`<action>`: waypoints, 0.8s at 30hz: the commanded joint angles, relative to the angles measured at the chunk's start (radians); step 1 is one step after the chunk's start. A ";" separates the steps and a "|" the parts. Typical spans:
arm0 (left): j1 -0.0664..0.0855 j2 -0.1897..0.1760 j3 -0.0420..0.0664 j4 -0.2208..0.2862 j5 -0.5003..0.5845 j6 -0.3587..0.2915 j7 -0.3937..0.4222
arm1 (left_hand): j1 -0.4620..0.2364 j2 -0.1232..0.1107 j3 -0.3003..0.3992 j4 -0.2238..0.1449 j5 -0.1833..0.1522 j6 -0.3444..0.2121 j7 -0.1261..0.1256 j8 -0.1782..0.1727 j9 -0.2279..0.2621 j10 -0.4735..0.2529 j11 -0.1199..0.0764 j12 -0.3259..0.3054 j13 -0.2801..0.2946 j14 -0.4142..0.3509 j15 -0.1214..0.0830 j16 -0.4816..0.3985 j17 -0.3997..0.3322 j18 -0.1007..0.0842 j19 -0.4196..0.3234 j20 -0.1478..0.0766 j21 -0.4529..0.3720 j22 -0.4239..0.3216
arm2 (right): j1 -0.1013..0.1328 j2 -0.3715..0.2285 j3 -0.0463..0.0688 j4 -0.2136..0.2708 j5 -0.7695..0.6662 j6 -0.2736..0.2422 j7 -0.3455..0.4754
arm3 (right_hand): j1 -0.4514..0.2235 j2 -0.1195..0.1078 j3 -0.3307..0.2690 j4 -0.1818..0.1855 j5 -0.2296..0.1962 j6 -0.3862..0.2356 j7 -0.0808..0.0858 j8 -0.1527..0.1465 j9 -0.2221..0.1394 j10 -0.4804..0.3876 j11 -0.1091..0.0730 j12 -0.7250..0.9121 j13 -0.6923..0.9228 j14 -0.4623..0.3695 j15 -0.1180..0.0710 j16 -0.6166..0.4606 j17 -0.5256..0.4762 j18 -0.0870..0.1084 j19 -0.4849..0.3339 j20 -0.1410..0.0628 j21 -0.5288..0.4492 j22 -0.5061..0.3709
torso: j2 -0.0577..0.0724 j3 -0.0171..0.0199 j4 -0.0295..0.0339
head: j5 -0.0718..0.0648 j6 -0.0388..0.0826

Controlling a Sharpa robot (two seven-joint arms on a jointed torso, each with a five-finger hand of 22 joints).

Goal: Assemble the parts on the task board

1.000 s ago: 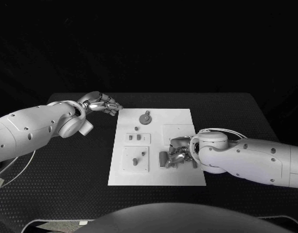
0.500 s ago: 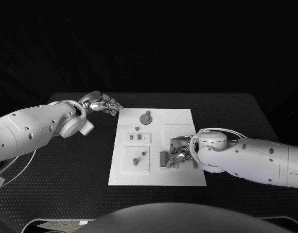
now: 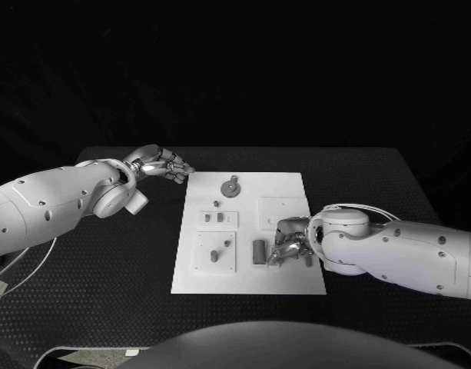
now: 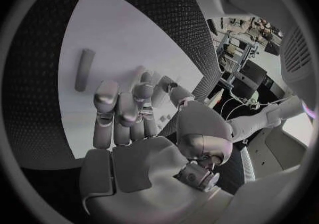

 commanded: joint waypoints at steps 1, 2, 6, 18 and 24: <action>0.001 -0.001 0.001 0.001 0.005 0.013 0.007 | -0.008 -0.002 -0.004 -0.002 0.001 -0.003 0.024 0.007 0.000 -0.001 -0.001 -0.003 -0.001 -0.006 0.000 -0.006 0.001 0.006 -0.002 0.003 0.005 -0.001 | 0.007 -0.023 0.003 0.014 0.086 0.004 0.061 | -0.003 -0.015 -0.001 0.000 0.002 0.009 0.001 0.002 0.000 0.005 0.000 -0.006 0.001 0.000 0.001 0.000 -0.003 0.035 -0.001 0.004 -0.002 0.008 | 0.000 0.0004 -0.0004 | 0.001 0.000; 0.001 -0.002 0.001 0.001 0.005 0.014 0.007 | -0.008 -0.002 -0.004 -0.002 0.001 -0.003 0.024 0.007 0.000 -0.001 -0.001 -0.003 -0.001 -0.006 0.000 -0.006 0.001 0.006 -0.002 0.003 0.005 -0.001 | 0.010 -0.032 0.005 0.015 0.116 -0.013 0.067 | -0.003 -0.018 0.000 0.000 0.002 0.006 0.002 0.000 -0.001 0.003 0.001 -0.007 0.001 -0.003 0.001 -0.004 -0.010 0.035 -0.003 0.004 -0.003 0.008 | 0.000 0.0003 -0.0007 | -0.003 0.000; 0.001 -0.003 0.001 0.000 0.005 0.017 0.006 | -0.008 -0.004 -0.005 -0.003 0.001 -0.003 0.024 0.006 0.000 -0.001 -0.001 -0.003 -0.002 -0.006 0.000 -0.007 0.001 0.007 -0.002 0.003 0.005 -0.001 | 0.028 -0.064 0.025 0.015 0.131 -0.046 0.078 | 0.002 -0.031 0.005 -0.002 0.002 -0.003 0.006 -0.005 -0.003 -0.004 0.005 -0.013 -0.001 -0.019 0.002 -0.021 -0.036 0.035 -0.008 0.005 -0.009 0.006 | 0.000 0.0005 -0.0024 | -0.005 0.000; 0.001 -0.005 0.001 0.000 -0.007 0.022 -0.002 | -0.014 -0.009 -0.006 0.000 0.001 -0.006 0.025 0.006 -0.001 0.000 -0.002 -0.002 -0.002 -0.005 0.000 -0.006 0.002 0.007 -0.001 0.003 0.005 -0.002 | 0.104 -0.147 0.030 -0.024 0.181 0.153 -0.066 | -0.037 -0.008 0.003 0.036 0.002 -0.037 0.019 -0.026 -0.011 -0.021 0.017 -0.025 -0.005 -0.036 0.007 -0.042 -0.056 0.034 -0.023 0.011 -0.024 0.000 | 0.000 -0.0007 -0.0030 | -0.023 0.000; 0.001 -0.005 0.001 0.002 -0.007 0.024 -0.005 | -0.024 -0.010 -0.005 0.008 0.001 -0.006 0.024 0.006 -0.001 0.001 -0.002 -0.002 -0.003 -0.004 -0.001 -0.006 0.003 0.007 0.000 0.003 0.006 -0.003 | 0.104 -0.163 0.027 -0.031 0.200 0.210 -0.086 | -0.109 0.022 -0.003 0.099 0.002 -0.050 0.025 -0.035 -0.016 -0.042 0.023 -0.021 0.003 -0.051 0.012 -0.044 -0.052 0.035 -0.043 0.015 -0.030 0.004 | 0.001 0.0007 -0.0024 | -0.024 0.000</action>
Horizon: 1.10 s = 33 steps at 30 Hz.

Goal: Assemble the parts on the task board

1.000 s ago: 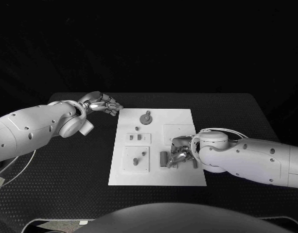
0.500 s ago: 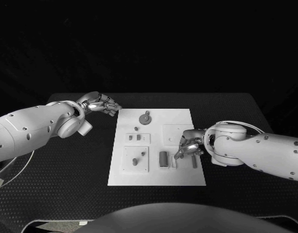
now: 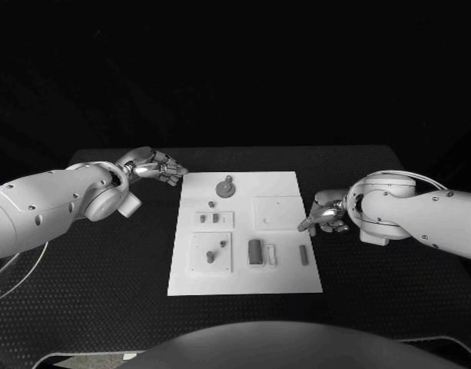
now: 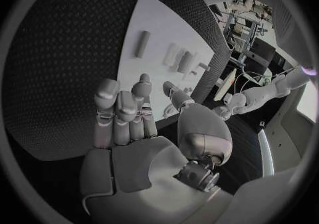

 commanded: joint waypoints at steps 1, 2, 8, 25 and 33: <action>0.001 0.001 0.001 0.002 -0.004 0.014 0.002 | -0.012 0.003 -0.001 0.006 0.001 -0.006 0.025 0.006 -0.001 0.001 -0.002 -0.002 -0.001 -0.004 -0.001 -0.006 0.001 0.015 0.000 0.003 0.006 -0.001 | -0.002 -0.002 -0.005 0.000 0.037 0.121 -0.060 | -0.019 -0.001 0.001 0.012 0.002 -0.003 0.000 -0.004 -0.001 -0.009 -0.001 0.003 0.004 -0.009 -0.001 -0.001 0.003 0.027 -0.009 -0.001 -0.003 0.005 | 0.000 0.0015 -0.0001 | 0.001 0.000; 0.001 0.001 0.001 0.003 -0.004 0.013 0.002 | -0.013 0.003 -0.001 0.007 0.001 -0.006 0.025 0.006 -0.001 0.001 -0.002 -0.002 -0.001 -0.004 -0.001 -0.007 0.001 0.015 0.000 0.003 0.006 -0.001 | -0.002 -0.002 -0.007 -0.001 0.029 0.123 -0.061 | -0.023 -0.001 0.001 0.015 0.002 -0.003 0.000 -0.004 -0.001 -0.009 -0.001 0.004 0.005 -0.009 -0.002 -0.001 0.003 0.027 -0.010 -0.001 -0.003 0.006 | 0.000 0.0016 -0.0005 | 0.000 0.000; 0.001 0.002 0.001 0.005 -0.004 0.012 0.002 | -0.014 0.004 0.001 0.010 0.001 -0.006 0.024 0.007 -0.001 0.001 -0.002 -0.002 -0.002 -0.004 -0.001 -0.007 0.001 0.015 0.000 0.002 0.006 -0.002 | -0.002 0.006 -0.030 -0.020 0.012 0.133 -0.068 | -0.040 -0.013 0.002 0.025 0.002 -0.004 0.000 -0.005 -0.002 -0.010 -0.001 0.008 0.007 -0.008 -0.003 0.003 0.006 0.027 -0.010 -0.004 0.002 0.009 | 0.000 0.0013 0.0004 | -0.002 0.000; 0.001 0.003 0.001 0.007 -0.004 0.013 0.003 | -0.013 0.004 0.003 0.011 0.001 -0.006 0.024 0.007 -0.001 0.001 -0.002 -0.002 -0.002 -0.005 -0.001 -0.007 0.002 0.015 0.000 0.002 0.005 -0.002 | -0.046 0.060 -0.054 -0.031 -0.040 0.059 -0.061 | -0.039 -0.018 0.009 0.023 0.002 0.003 -0.003 0.000 0.000 -0.007 -0.004 0.012 0.010 -0.006 -0.005 0.007 0.008 0.027 -0.006 -0.007 0.007 0.012 | 0.001 0.0013 0.0021 | -0.004 0.000; 0.001 0.003 0.001 0.007 -0.004 0.013 0.004 | -0.012 0.004 0.004 0.011 0.001 -0.006 0.024 0.007 -0.001 0.001 -0.002 -0.002 -0.002 -0.005 -0.001 -0.007 0.002 0.015 -0.001 0.002 0.005 -0.002 | -0.046 0.071 -0.054 -0.026 -0.035 0.054 -0.059 | -0.036 -0.018 0.011 0.017 0.002 0.007 -0.005 0.002 0.002 -0.004 -0.006 0.014 0.010 -0.003 -0.006 0.008 0.008 0.027 -0.003 -0.009 0.010 0.013 | 0.001 0.0003 0.0030 | -0.003 0.000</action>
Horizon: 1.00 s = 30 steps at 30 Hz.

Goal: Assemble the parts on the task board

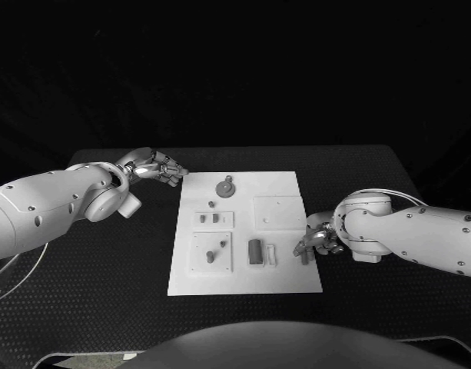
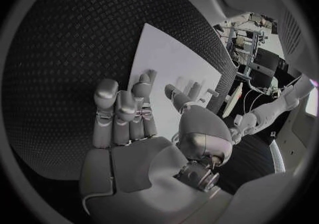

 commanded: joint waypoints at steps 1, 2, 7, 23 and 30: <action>0.001 0.002 0.001 0.002 -0.002 0.011 0.008 | -0.007 -0.001 0.001 0.003 0.001 -0.006 0.024 0.003 -0.001 0.001 -0.002 -0.002 -0.002 -0.005 -0.001 -0.004 0.001 0.008 -0.001 0.002 0.005 -0.001 | -0.001 0.005 0.000 -0.001 -0.023 -0.012 0.000 | 0.000 -0.005 0.004 -0.004 0.002 0.008 0.003 0.002 0.002 0.000 -0.002 0.006 0.001 0.002 -0.005 0.005 0.001 0.027 0.002 -0.007 0.005 0.013 | 0.000 -0.0006 0.0002 | 0.003 0.000; 0.001 0.002 0.001 0.002 -0.002 0.012 0.008 | -0.007 -0.001 0.001 0.003 0.001 -0.006 0.024 0.003 -0.001 0.001 -0.002 -0.002 -0.002 -0.005 -0.001 -0.004 0.001 0.008 -0.001 0.002 0.005 -0.001 | -0.001 0.006 0.000 -0.003 -0.023 -0.012 0.000 | 0.001 -0.004 0.005 -0.005 0.002 0.008 0.003 0.002 0.002 0.000 -0.002 0.006 0.001 0.002 -0.005 0.005 0.002 0.027 0.002 -0.007 0.005 0.013 | 0.000 -0.0008 0.0001 | 0.005 0.000; 0.001 0.001 0.001 0.003 -0.002 0.012 0.008 | -0.007 -0.001 0.001 0.002 0.001 -0.006 0.024 0.003 -0.001 0.001 -0.002 -0.003 -0.002 -0.005 -0.001 -0.004 0.001 0.008 -0.001 0.002 0.005 -0.002 | -0.005 0.021 0.000 -0.031 -0.056 -0.011 -0.012 | 0.007 -0.004 0.007 -0.015 0.002 0.007 0.003 0.002 0.002 0.001 -0.003 0.006 0.001 0.003 -0.006 0.005 0.001 0.027 0.004 -0.009 0.007 0.014 | -0.001 -0.0006 0.0001 | 0.010 0.000; 0.001 -0.002 0.001 0.003 -0.002 0.018 0.006 | -0.005 0.000 0.003 0.002 0.001 -0.005 0.024 0.004 -0.001 0.000 -0.002 -0.003 -0.002 -0.006 -0.001 -0.005 0.001 0.008 -0.002 0.003 0.005 -0.002 | -0.046 0.063 -0.002 -0.061 -0.187 -0.037 -0.019 | 0.140 0.011 0.028 -0.133 0.001 -0.002 0.008 0.000 0.003 -0.002 0.002 0.006 0.001 0.003 -0.002 0.001 0.000 0.027 0.007 -0.008 0.007 0.011 | -0.001 -0.0007 -0.0003 | 0.011 0.000; 0.001 -0.003 0.001 0.004 -0.002 0.019 0.006 | -0.005 0.000 0.004 0.002 0.001 -0.005 0.024 0.004 -0.001 0.000 -0.002 -0.003 -0.002 -0.006 -0.001 -0.005 0.001 0.008 -0.002 0.003 0.005 -0.002 | -0.052 0.070 -0.003 -0.049 -0.218 -0.040 -0.017 | 0.202 0.002 0.025 -0.135 0.001 -0.009 0.011 -0.004 0.001 -0.004 0.005 0.006 0.000 0.002 -0.001 0.000 0.000 0.027 0.005 -0.006 0.007 0.011 | 0.000 -0.0003 0.0009 | 0.010 0.000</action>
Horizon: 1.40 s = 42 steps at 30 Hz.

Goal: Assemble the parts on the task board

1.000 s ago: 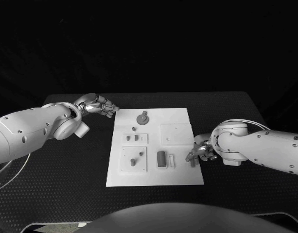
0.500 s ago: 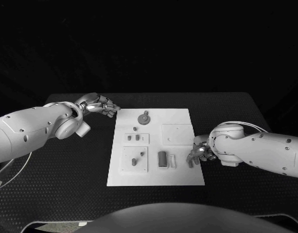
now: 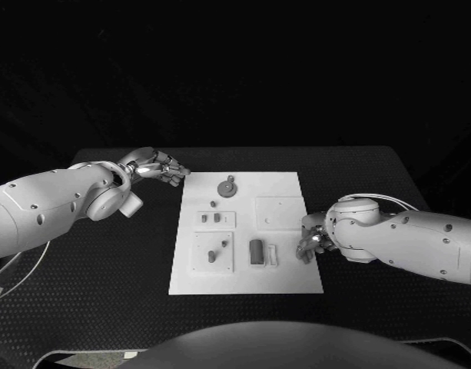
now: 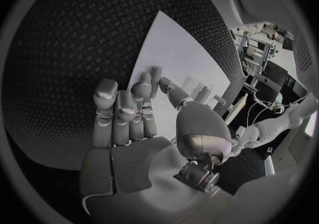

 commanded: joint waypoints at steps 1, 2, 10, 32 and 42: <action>0.001 0.000 0.001 0.003 -0.002 0.014 0.006 | -0.005 0.000 0.004 0.002 0.001 -0.004 0.024 0.004 -0.001 0.000 -0.002 -0.003 -0.002 -0.006 -0.001 -0.005 0.002 0.017 -0.002 0.003 0.005 -0.001 | -0.015 0.005 -0.008 0.002 -0.068 -0.011 -0.008 | 0.040 -0.010 -0.007 -0.005 0.001 -0.022 0.012 -0.014 -0.005 -0.007 0.004 0.006 0.000 -0.002 -0.002 0.000 0.001 0.028 0.000 -0.001 0.004 0.010 | 0.001 0.0004 0.0010 | -0.001 0.000; 0.001 0.000 0.001 0.003 -0.002 0.014 0.007 | -0.005 0.000 0.004 0.002 0.001 -0.004 0.024 0.004 -0.001 0.000 -0.002 -0.003 -0.002 -0.006 -0.001 -0.005 0.002 0.017 -0.002 0.003 0.005 -0.001 | -0.015 0.005 -0.008 0.003 -0.072 -0.013 -0.008 | 0.049 -0.012 -0.007 -0.005 0.001 -0.027 0.013 -0.016 -0.006 -0.008 0.005 0.006 0.000 -0.002 -0.002 0.000 0.001 0.028 -0.001 -0.001 0.004 0.010 | 0.001 0.0003 0.0005 | -0.001 0.000; 0.001 0.001 0.001 0.004 -0.002 0.015 0.007 | -0.005 0.001 0.004 0.002 0.001 -0.004 0.024 0.005 -0.001 0.000 -0.002 -0.003 -0.002 -0.006 -0.001 -0.005 0.002 0.017 -0.002 0.003 0.005 -0.001 | -0.015 0.005 -0.008 0.019 -0.083 -0.031 -0.006 | 0.165 -0.020 -0.023 -0.006 -0.106 -0.091 0.035 -0.057 -0.036 -0.019 0.026 0.012 0.005 -0.009 0.016 0.001 0.005 0.028 -0.009 -0.001 0.003 0.011 | 0.000 0.0002 0.0004 | -0.001 0.000; 0.001 -0.001 0.001 0.003 -0.002 0.021 0.004 | -0.005 0.001 0.004 0.002 0.000 -0.005 0.024 0.005 -0.001 0.001 -0.002 -0.002 -0.002 -0.006 0.000 -0.005 0.002 0.017 -0.002 0.003 0.005 -0.002 | -0.003 -0.031 -0.003 0.044 0.286 -0.096 0.030 | 0.163 0.043 0.095 0.001 0.021 -0.055 0.034 -0.050 -0.079 0.007 0.026 0.018 -0.008 0.008 0.020 0.006 0.004 0.028 0.006 0.022 0.015 0.013 | 0.000 0.0005 -0.0004 | 0.001 0.000; 0.001 0.000 0.001 0.004 -0.002 0.027 0.003 | -0.005 0.001 0.003 0.002 0.000 -0.005 0.024 0.005 -0.001 0.001 -0.002 -0.003 -0.002 -0.006 0.000 -0.005 0.002 0.017 -0.002 0.003 0.005 -0.002 | 0.010 -0.027 0.015 0.051 0.481 -0.173 0.026 | 0.145 0.042 0.103 0.001 0.037 -0.047 0.031 -0.044 -0.084 0.011 0.023 0.018 -0.011 0.012 0.016 0.006 0.003 0.028 0.012 0.020 0.016 0.011 | 0.001 0.0004 0.0006 | 0.001 0.000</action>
